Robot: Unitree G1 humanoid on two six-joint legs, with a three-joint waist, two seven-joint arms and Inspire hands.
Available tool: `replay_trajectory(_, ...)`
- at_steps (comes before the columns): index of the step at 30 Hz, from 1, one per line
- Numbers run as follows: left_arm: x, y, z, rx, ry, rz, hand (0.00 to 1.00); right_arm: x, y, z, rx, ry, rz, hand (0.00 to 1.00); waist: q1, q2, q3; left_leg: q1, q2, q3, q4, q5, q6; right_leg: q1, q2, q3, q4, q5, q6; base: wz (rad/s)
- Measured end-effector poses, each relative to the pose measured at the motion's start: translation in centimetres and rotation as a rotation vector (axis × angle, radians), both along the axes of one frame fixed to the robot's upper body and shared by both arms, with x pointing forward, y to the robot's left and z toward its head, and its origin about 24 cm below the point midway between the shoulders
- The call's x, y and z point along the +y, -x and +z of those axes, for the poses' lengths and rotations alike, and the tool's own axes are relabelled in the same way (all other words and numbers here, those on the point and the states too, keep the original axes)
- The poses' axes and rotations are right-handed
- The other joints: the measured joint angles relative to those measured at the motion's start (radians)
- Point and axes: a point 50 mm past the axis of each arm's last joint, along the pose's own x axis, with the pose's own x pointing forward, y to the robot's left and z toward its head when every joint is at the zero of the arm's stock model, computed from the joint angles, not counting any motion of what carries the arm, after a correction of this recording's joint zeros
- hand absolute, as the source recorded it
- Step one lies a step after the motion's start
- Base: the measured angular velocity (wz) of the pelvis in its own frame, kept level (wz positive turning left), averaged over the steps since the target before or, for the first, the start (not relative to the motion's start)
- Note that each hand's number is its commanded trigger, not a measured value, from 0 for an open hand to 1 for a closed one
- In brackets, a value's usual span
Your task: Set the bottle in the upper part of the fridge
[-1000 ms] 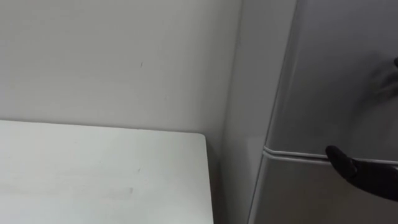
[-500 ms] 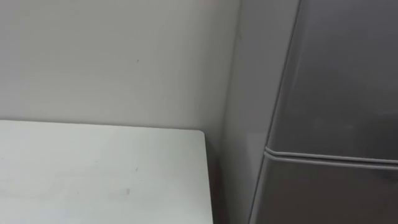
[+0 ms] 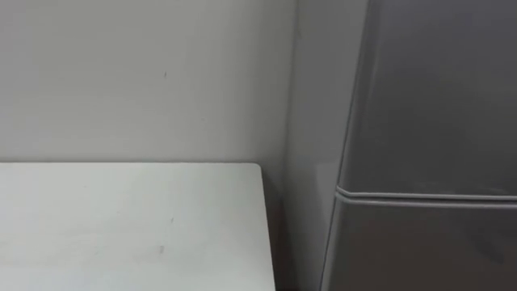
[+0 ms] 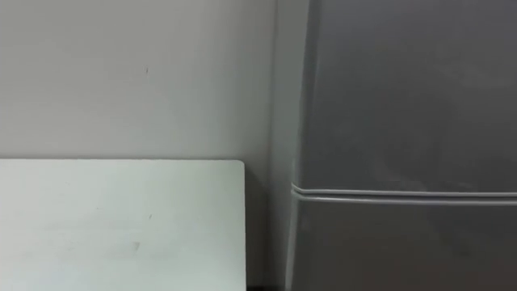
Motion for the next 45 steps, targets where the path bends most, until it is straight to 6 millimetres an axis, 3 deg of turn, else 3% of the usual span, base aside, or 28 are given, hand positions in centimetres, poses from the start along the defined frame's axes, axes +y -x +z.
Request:
replay_trajectory(5,-1.1,0.8,-0.5,0.033,0.027,0.027,0.00,2.1,3.4,-5.5,0.258,-0.149,0.027,0.00,-0.002,0.016,0.0018,0.026,-0.001,0.002,0.000,0.000,0.000,0.020,-0.001,0.008,-0.005,-0.004,-0.001,0.00)
replay_trajectory(8,-1.5,1.1,-0.8,0.046,0.042,0.041,0.00,3.3,5.2,-7.5,0.376,-0.206,0.059,0.00,-0.001,0.022,0.0046,0.032,-0.004,0.000,-0.005,0.000,0.000,0.017,-0.009,0.012,0.000,-0.015,-0.001,-0.01)
replay_trajectory(11,-1.9,1.4,-1.0,0.074,0.056,0.027,0.00,4.6,7.1,-9.5,0.556,-0.215,0.162,0.00,0.003,0.023,0.0049,0.030,-0.003,0.000,-0.005,0.000,0.000,0.017,-0.008,0.013,-0.001,-0.015,-0.001,0.00)
replay_trajectory(17,-2.5,0.7,-1.2,0.053,0.075,0.001,0.00,6.7,9.1,-11.2,0.735,-0.243,0.354,0.00,0.019,0.027,0.0039,0.028,-0.006,0.000,-0.001,0.000,0.000,0.011,-0.004,0.013,-0.005,-0.015,-0.001,-0.01)
replay_trajectory(29,-3.3,-0.4,-1.4,0.029,0.096,-0.050,0.00,10.0,7.6,-12.4,0.793,-0.289,0.708,0.00,0.030,0.045,0.0034,0.011,-0.017,-0.035,0.007,0.000,0.000,0.021,-0.014,-0.018,-0.019,-0.018,0.002,0.09)
replay_trajectory(35,-3.8,-2.0,-1.6,0.006,0.108,-0.103,0.00,11.4,6.3,-12.9,0.806,-0.349,0.856,0.00,0.043,0.043,0.0043,0.005,-0.017,-0.049,0.012,0.000,0.000,0.025,-0.015,-0.031,-0.018,-0.018,0.002,0.07)
replay_trajectory(38,-3.8,-2.8,-1.6,-0.010,0.107,-0.110,0.00,11.7,6.2,-13.1,0.817,-0.371,0.890,0.00,0.051,0.037,0.0054,-0.001,-0.017,-0.055,0.013,0.000,0.000,0.025,-0.016,-0.042,-0.019,-0.018,0.002,0.08)
replay_trajectory(45,-3.9,-2.4,-1.7,0.008,0.111,-0.125,0.00,12.0,6.2,-13.2,0.807,-0.406,0.913,0.00,0.051,0.033,0.0093,-0.007,-0.019,-0.062,0.013,0.000,0.000,0.026,-0.017,-0.053,-0.023,-0.019,0.003,0.04)
